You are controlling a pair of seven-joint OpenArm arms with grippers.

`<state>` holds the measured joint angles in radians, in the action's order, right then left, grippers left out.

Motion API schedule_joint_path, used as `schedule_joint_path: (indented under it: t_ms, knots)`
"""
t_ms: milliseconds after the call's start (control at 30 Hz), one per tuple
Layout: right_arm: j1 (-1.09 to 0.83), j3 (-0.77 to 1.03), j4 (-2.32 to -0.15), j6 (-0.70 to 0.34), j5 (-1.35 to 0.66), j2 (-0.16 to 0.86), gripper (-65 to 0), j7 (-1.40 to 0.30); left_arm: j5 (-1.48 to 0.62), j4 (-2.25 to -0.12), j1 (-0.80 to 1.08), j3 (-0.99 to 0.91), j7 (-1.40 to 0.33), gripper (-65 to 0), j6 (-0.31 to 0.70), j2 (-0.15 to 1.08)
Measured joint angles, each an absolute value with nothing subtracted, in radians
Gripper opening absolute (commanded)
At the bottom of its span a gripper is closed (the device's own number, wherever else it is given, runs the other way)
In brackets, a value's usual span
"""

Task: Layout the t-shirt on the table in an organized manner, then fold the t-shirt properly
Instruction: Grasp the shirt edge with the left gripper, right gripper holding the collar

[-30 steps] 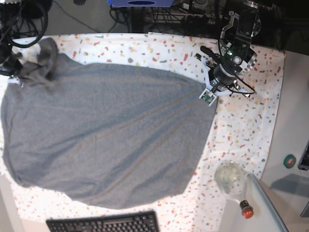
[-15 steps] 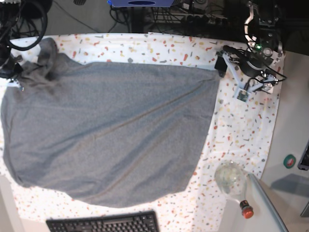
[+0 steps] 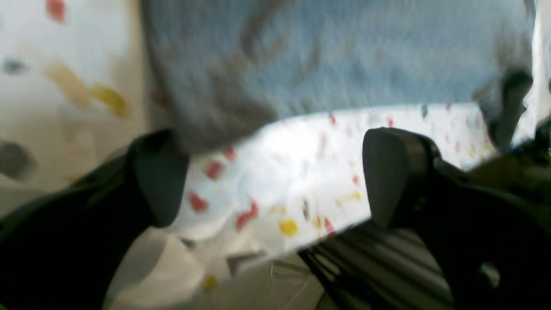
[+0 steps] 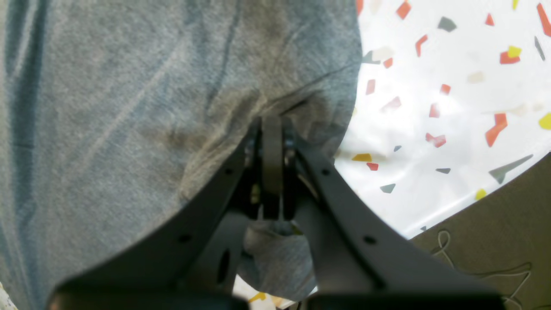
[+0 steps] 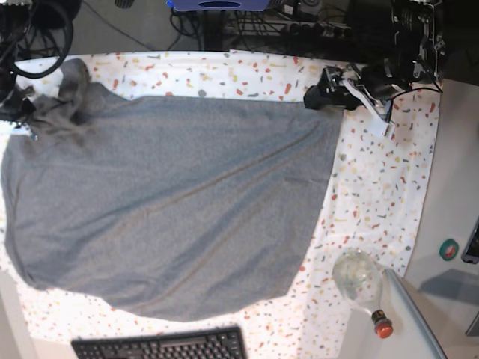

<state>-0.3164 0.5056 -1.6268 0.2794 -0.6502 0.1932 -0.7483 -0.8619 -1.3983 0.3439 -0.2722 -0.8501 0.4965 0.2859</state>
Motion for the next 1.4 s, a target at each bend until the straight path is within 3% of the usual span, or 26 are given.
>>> schedule_joint_path:
  t_ms: [200, 400, 500, 533, 600, 667, 767, 800, 833, 1133, 1400]
  knots:
    - [-0.316, 0.506, -1.627, 0.279, -0.651, 0.194, -65.0, -0.749, -0.862, -1.441, 0.373, -0.282, -0.862, -4.1, 0.496, 0.283]
    - [-0.316, 0.517, -1.621, 0.278, -0.656, 0.190, -65.0, -0.744, -0.881, -1.339, 0.314, -0.345, -0.854, -4.1, 0.501, 0.263]
    - [-0.305, 0.646, -1.594, 0.258, -0.674, 0.142, -65.0, -0.689, -0.864, -1.355, 0.286, -0.279, -0.844, -4.4, 0.488, 0.262]
    - [-0.305, 0.696, -1.580, 0.223, -0.680, 0.127, -60.6, -0.672, -0.865, -1.362, 0.287, -0.260, -0.847, -5.3, 0.491, 0.258]
    - [-0.315, 0.752, -1.544, 0.121, -0.703, 0.118, -46.2, -0.689, -0.868, -1.364, 0.289, -0.242, -0.853, -13.8, 0.498, 0.255]
    - [-0.313, 0.755, -1.491, 0.015, -0.704, 0.116, -35.3, -0.685, -0.860, -1.358, 0.291, -0.239, -0.857, -30.9, 0.495, 0.255]
    - [-0.297, 0.747, -1.409, -0.101, -0.714, 0.113, -26.1, -0.694, -0.855, -1.356, 0.292, -0.239, -0.860, -58.6, 0.494, 0.261]
    - [-0.288, 0.749, -1.380, -0.124, -0.707, 0.112, -24.3, -0.696, -0.854, -1.356, 0.292, -0.241, -0.861, -65.0, 0.494, 0.263]
    - [-0.281, 0.751, -1.352, -0.128, -0.704, 0.113, -23.7, -0.697, -0.854, -1.357, 0.290, -0.242, -0.857, -65.0, 0.494, 0.264]
    - [-0.242, 0.755, -1.240, -0.231, -0.709, 0.130, -25.5, -0.660, -0.854, -1.362, 0.291, -0.238, -0.865, -65.0, 0.494, 0.274]
    - [-0.224, 0.789, -1.161, -0.269, -0.724, 0.133, -56.1, -0.633, -0.854, -1.362, 0.299, -0.241, -0.865, -65.0, 0.494, 0.274]
